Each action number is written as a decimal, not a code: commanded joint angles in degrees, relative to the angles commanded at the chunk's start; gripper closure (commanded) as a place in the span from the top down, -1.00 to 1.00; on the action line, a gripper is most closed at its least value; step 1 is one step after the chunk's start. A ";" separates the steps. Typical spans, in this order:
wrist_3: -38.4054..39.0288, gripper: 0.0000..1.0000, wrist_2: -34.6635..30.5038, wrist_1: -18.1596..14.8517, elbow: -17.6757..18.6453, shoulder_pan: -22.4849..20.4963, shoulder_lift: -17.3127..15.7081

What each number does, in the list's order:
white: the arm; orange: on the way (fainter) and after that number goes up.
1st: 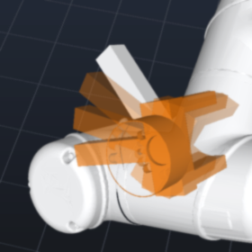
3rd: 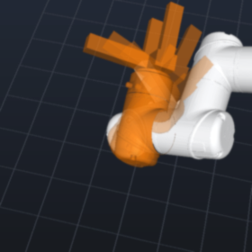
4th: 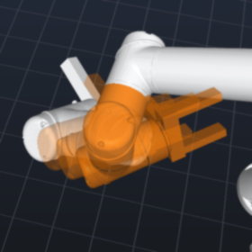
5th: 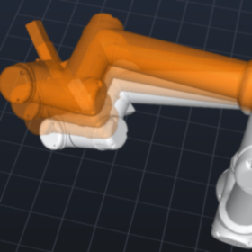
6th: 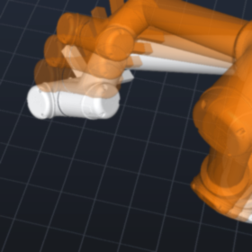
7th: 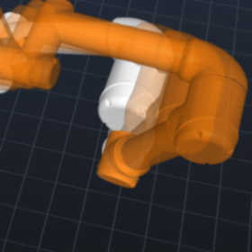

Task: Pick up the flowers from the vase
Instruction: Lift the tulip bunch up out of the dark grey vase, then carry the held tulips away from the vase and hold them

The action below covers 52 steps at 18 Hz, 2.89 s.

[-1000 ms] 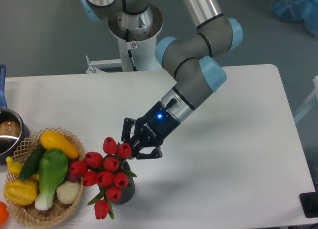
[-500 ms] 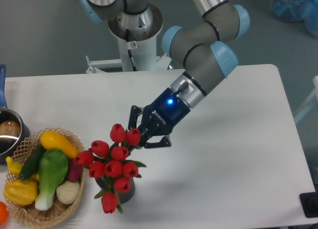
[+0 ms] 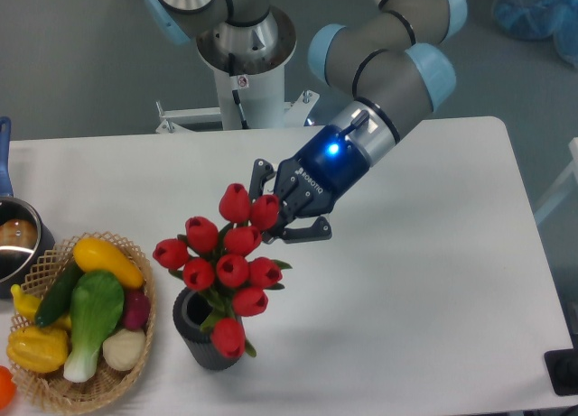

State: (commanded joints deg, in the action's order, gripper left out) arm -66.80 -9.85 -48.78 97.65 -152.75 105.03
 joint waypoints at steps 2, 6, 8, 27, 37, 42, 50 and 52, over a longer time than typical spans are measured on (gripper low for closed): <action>0.00 -1.00 2.02 0.00 -0.17 -0.35 -0.09; -0.09 -1.00 9.56 0.00 -0.96 -2.99 -0.44; -0.09 -1.00 12.04 -0.09 -1.32 -3.95 -0.53; -3.69 -1.00 -7.98 0.09 -4.57 -11.78 -1.58; -14.76 -1.00 -29.85 -0.70 -1.94 -12.92 -1.76; -14.59 -1.00 -42.86 -5.89 -2.55 -12.05 -3.08; -13.19 -1.00 -61.15 -6.24 -3.43 -6.08 -1.85; -10.39 -1.00 -63.00 -6.33 -4.65 -4.93 -1.85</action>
State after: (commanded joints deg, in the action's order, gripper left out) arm -77.18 -72.85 -55.11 92.99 -157.68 103.18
